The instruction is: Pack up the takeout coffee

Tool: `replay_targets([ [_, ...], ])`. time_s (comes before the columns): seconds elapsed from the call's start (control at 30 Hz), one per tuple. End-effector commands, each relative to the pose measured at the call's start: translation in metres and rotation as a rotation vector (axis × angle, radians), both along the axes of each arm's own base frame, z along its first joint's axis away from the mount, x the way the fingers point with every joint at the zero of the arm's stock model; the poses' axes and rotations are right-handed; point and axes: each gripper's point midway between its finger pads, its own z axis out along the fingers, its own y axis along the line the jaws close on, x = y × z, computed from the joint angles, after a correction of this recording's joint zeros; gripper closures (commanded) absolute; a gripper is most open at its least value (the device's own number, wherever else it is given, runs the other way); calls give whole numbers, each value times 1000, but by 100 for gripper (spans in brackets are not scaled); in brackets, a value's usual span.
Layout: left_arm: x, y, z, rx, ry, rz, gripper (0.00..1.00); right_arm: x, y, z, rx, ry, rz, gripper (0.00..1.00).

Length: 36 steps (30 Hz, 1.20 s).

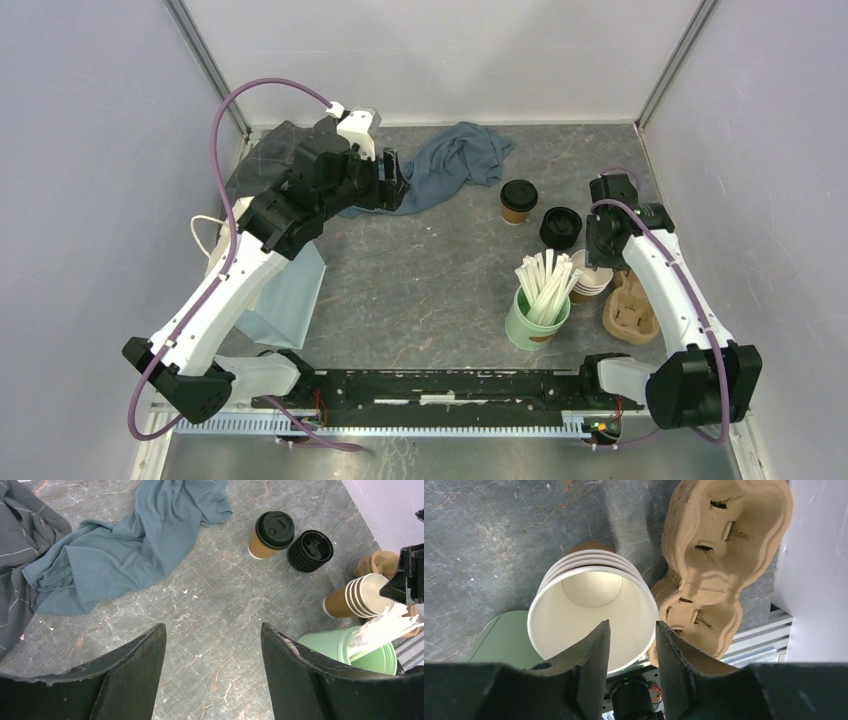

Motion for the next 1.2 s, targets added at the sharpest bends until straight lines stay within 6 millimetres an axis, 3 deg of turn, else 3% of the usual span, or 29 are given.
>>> replay_targets([
  [0.0, 3, 6, 17, 25, -78, 2, 24, 6, -10, 2, -51, -42, -51, 58],
  [0.2, 5, 6, 16, 28, -76, 5, 23, 6, -13, -1, -64, -37, -49, 62],
  [0.6, 5, 6, 15, 32, -70, 5, 23, 5, -17, 12, -89, -77, -54, 62],
  [0.83, 4, 6, 18, 24, -76, 2, 23, 6, -19, 1, -98, -63, -48, 63],
  [1.17, 3, 9, 22, 26, -87, 10, 23, 5, -18, -9, -88, -61, -44, 74],
])
